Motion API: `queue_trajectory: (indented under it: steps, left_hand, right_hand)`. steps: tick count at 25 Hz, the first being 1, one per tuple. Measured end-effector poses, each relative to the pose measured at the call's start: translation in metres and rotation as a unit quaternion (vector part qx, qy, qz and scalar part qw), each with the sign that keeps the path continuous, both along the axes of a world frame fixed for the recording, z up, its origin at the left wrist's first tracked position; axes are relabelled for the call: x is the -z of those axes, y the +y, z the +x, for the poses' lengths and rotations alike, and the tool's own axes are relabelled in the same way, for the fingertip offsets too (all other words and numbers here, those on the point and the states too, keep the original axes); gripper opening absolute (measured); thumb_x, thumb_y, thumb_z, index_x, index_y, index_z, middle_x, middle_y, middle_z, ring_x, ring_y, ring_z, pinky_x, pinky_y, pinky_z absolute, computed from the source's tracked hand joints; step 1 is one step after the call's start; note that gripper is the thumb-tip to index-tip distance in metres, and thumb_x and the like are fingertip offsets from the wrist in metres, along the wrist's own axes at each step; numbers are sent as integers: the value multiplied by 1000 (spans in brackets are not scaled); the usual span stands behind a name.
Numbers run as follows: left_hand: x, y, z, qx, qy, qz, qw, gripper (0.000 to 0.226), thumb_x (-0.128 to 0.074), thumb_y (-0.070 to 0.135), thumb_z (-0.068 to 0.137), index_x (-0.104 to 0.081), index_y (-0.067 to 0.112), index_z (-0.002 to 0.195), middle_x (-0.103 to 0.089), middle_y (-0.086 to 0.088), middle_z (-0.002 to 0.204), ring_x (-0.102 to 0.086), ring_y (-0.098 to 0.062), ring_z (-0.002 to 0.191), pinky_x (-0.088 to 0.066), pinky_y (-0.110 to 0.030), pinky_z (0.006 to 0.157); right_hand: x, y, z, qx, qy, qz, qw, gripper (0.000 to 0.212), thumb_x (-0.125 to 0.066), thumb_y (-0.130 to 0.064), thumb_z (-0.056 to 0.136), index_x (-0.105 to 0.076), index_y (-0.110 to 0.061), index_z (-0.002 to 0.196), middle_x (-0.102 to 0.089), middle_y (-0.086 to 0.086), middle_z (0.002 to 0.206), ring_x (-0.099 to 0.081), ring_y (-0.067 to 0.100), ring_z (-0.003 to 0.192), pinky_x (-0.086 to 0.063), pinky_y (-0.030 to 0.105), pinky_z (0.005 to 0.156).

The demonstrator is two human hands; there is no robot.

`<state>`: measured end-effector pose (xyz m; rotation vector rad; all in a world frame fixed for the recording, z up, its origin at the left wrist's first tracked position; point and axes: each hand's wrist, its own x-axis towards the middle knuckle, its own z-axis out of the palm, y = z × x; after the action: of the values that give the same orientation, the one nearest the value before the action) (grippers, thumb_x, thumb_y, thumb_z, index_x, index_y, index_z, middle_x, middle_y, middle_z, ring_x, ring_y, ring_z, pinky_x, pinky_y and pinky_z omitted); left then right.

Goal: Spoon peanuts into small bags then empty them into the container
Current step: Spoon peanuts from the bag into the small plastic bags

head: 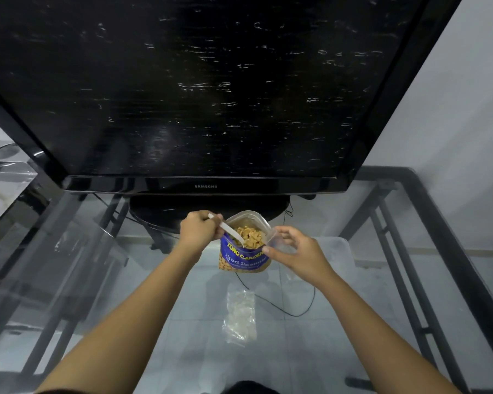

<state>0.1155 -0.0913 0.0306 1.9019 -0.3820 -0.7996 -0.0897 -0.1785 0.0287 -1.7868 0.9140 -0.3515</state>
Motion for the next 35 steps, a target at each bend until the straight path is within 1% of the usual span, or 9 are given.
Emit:
queue_trajectory:
  steps: [9, 14, 17, 21, 23, 25, 27, 31, 35]
  left_hand:
    - [4, 1, 30, -75, 111, -58, 989, 18, -54, 16, 92, -61, 5, 80, -52, -5, 64, -50, -11, 57, -46, -20, 53]
    - [-11, 1, 40, -70, 102, -93, 988, 19, -53, 15, 92, -60, 9, 75, -49, -4, 62, -46, -11, 53, -43, -19, 51]
    - [-28, -1, 43, -51, 91, -124, 987, 17, -52, 16, 93, -61, 8, 80, -49, -2, 63, -46, -10, 57, -43, -19, 55]
    - [-50, -7, 32, 1, 26, -122, 992, 19, -55, 19, 92, -65, 13, 77, -56, -2, 65, -52, -10, 61, -45, -22, 59]
    - [-65, -6, 17, 78, -88, -114, 986, 17, -57, 22, 91, -67, 15, 78, -62, -3, 67, -57, -7, 62, -49, -21, 61]
    - [-84, -2, 4, 159, -247, -117, 949, 16, -57, 24, 90, -66, 17, 79, -64, -4, 65, -58, -6, 59, -48, -19, 60]
    - [-96, -2, 5, 137, -337, -137, 921, 15, -57, 25, 90, -65, 19, 78, -64, -4, 63, -58, -8, 57, -46, -21, 58]
    - [-75, -6, 29, 4, -233, -159, 959, 20, -56, 25, 90, -61, 21, 71, -61, -2, 60, -56, 0, 50, -49, -28, 60]
    - [-26, 1, 9, 179, -266, -28, 947, 14, -57, 24, 90, -67, 19, 80, -66, -2, 65, -61, -11, 61, -45, -19, 58]
  right_hand:
    - [-7, -9, 5, 38, -5, -89, 995, 54, -78, -35, 70, -56, -22, 118, -58, -10, 107, -52, -1, 95, -40, -2, 70]
    - [-8, -15, 18, -10, 72, -223, 972, 56, -76, -42, 69, -56, -20, 117, -58, -4, 109, -52, 12, 100, -44, 22, 80]
    - [-8, -13, 26, -26, 88, -241, 966, 56, -73, -43, 71, -54, -21, 118, -58, -4, 110, -53, 13, 101, -43, 24, 81]
    - [-5, -3, 39, -22, 51, -214, 975, 55, -74, -43, 70, -55, -22, 117, -58, -7, 111, -52, 9, 100, -43, 22, 80]
    - [-2, 3, 45, 11, 2, -177, 984, 50, -76, -39, 70, -58, -23, 113, -61, -7, 107, -54, 7, 96, -45, 21, 77]
    - [-1, 8, 49, 55, -41, -143, 987, 45, -76, -37, 70, -59, -24, 110, -62, -7, 102, -57, 8, 93, -48, 22, 75]
    - [-1, 8, 51, 87, -52, -129, 986, 44, -75, -37, 72, -59, -23, 111, -61, -8, 100, -57, 7, 93, -47, 17, 72]
    - [1, 4, 45, 123, -59, -98, 986, 45, -74, -40, 72, -59, -24, 112, -63, -8, 101, -58, 8, 94, -50, 21, 75]
    - [6, -1, 35, 137, -68, -29, 988, 39, -75, -38, 73, -57, -30, 106, -64, -7, 102, -60, 9, 94, -52, 20, 69]
